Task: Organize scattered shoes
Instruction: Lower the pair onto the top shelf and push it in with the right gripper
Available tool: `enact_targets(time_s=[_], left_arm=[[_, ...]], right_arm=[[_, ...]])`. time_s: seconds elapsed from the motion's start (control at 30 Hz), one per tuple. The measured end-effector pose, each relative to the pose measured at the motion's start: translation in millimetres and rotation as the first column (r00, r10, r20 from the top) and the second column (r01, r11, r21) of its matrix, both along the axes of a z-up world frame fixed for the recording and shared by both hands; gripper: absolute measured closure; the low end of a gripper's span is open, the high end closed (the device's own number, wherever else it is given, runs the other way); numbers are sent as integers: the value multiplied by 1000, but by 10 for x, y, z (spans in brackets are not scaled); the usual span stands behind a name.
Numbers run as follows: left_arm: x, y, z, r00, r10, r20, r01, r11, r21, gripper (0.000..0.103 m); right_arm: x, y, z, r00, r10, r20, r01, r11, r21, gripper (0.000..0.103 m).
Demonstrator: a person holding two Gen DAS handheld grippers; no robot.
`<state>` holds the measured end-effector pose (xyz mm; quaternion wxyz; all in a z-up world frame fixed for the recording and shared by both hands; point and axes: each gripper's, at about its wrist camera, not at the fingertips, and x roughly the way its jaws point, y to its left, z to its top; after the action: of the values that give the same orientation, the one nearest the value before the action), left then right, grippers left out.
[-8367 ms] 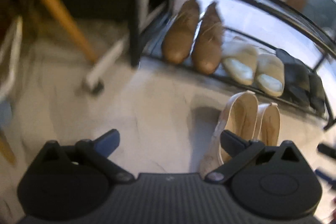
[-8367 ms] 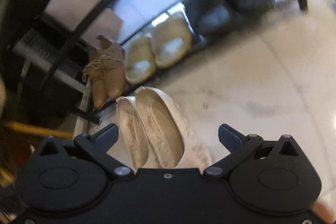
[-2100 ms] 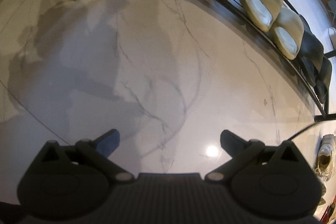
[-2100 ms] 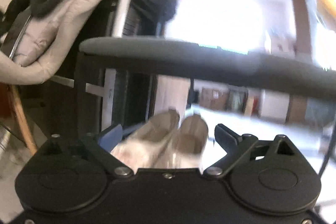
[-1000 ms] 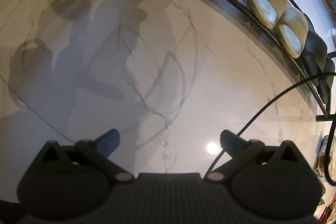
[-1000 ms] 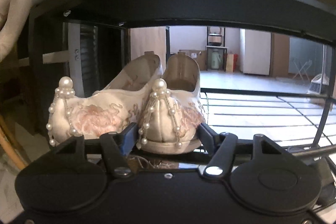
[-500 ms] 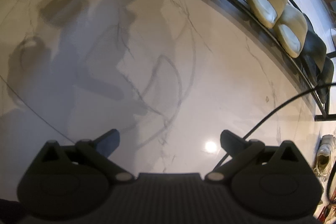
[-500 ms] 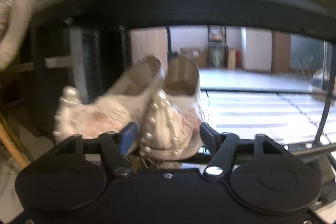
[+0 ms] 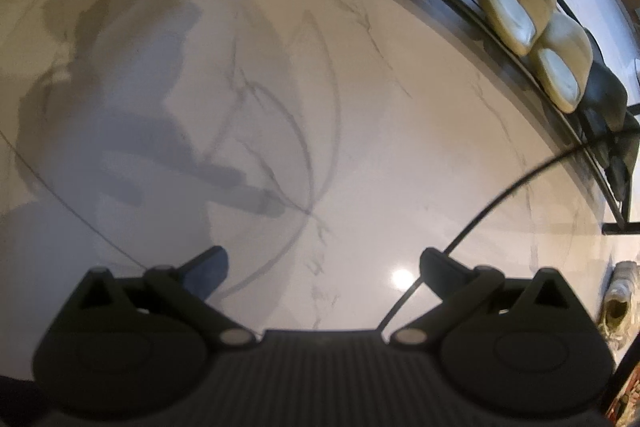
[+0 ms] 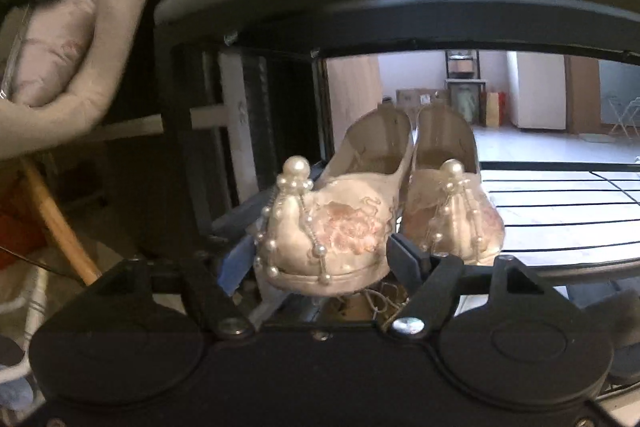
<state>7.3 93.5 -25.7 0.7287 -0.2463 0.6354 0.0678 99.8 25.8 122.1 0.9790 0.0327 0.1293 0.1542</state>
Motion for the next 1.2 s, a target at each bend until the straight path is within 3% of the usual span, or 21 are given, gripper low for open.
enact_targets(time_s=[0.2, 0.5, 0.7, 0.8, 0.83, 0.9, 1.03, 1.1, 1.13, 1.2], left_arm=[[2, -1, 7, 1000, 0, 4, 0, 1000, -4, 1], [-4, 17, 32, 1000, 11, 9, -11, 1000, -10, 1], [12, 37, 20, 1000, 17, 2, -17, 1000, -10, 1], [12, 27, 17, 1000, 13, 3, -13, 1000, -14, 1], [14, 24, 19, 1000, 9, 6, -9, 1000, -15, 1], [16, 22, 23, 1000, 1, 9, -1, 1000, -16, 1], [12, 18, 11, 1000, -8, 0, 8, 1000, -15, 1], [7, 21, -15, 1000, -6, -16, 6, 1000, -20, 1], [5, 26, -25, 1000, -3, -23, 2, 1000, -22, 1], [7, 49, -22, 1000, 9, -21, -10, 1000, -15, 1]], right_arm=[[140, -19, -28, 1000, -9, -12, 9, 1000, 30, 41], [489, 160, -7, 1000, -16, 14, 16, 999, -43, 48], [637, 206, 20, 998, -62, 11, 62, 997, -35, 50], [585, 222, 42, 998, -62, 19, 63, 996, -58, 45], [524, 212, 67, 998, -60, 28, 62, 996, -63, 35], [293, 180, 108, 995, -57, 86, 62, 996, -56, 26], [147, 182, 33, 999, -26, 41, 29, 997, -75, 32], [181, 193, -17, 999, -40, 19, 41, 996, -82, 39], [216, 199, -42, 999, -49, 7, 50, 995, -84, 49], [314, 188, -83, 998, -56, -30, 54, 996, -66, 51]])
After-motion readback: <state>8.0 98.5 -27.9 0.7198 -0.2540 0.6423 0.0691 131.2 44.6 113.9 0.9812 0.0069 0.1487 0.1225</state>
